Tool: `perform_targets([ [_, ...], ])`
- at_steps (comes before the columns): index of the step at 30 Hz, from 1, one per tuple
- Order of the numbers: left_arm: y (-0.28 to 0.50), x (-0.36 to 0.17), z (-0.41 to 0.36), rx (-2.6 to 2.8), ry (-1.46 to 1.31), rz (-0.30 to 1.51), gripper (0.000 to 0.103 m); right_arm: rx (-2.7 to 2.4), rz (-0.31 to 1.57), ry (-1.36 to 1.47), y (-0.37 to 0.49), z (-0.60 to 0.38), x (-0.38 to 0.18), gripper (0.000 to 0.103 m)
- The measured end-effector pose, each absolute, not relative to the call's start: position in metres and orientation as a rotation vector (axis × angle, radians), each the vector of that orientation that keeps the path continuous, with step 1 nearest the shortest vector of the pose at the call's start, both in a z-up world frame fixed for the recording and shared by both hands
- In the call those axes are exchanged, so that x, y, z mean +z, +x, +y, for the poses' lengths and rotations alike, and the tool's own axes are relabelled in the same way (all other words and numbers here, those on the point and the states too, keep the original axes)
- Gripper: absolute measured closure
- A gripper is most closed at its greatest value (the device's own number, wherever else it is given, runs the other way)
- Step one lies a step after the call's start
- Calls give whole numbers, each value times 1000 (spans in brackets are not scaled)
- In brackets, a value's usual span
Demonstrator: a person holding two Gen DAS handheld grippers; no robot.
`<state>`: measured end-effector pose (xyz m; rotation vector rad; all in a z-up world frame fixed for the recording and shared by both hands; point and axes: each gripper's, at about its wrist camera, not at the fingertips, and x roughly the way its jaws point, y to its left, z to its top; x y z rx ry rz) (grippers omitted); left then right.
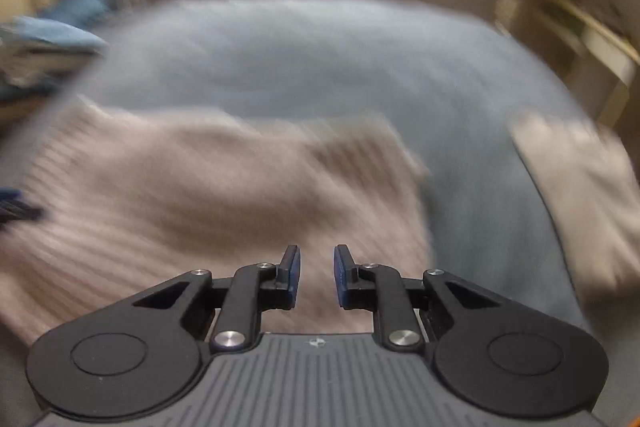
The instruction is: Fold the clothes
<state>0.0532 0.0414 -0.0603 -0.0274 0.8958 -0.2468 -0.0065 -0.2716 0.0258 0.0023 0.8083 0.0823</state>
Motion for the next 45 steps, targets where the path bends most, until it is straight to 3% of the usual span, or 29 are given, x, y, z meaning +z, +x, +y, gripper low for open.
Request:
perform_targets([
  [4, 54, -59, 42, -243, -34, 900, 22, 278, 760, 27, 3, -237, 30, 84],
  [8, 53, -60, 43, -247, -30, 896, 22, 337, 981, -4, 21, -211, -48, 83],
  [9, 53, -60, 43, -248, -24, 895, 22, 340, 965, -19, 21, -209, -52, 84],
  [13, 54, -61, 44, -250, -33, 894, 22, 316, 959, -23, 25, -207, -23, 83],
  [18, 55, -61, 43, -246, -29, 894, 22, 491, 823, -114, 3, -177, 6, 83],
  [23, 55, -61, 42, -250, -20, 891, 22, 486, 843, -331, 6, -144, -50, 81],
  [32, 53, -60, 42, -244, -27, 889, 22, 482, 803, -260, 7, -135, -1, 82],
  [40, 52, -61, 42, -245, -20, 887, 22, 467, 851, -304, 23, -137, -47, 81],
  [45, 52, -61, 41, -239, -17, 885, 22, 442, 860, -305, 28, -134, -21, 82],
])
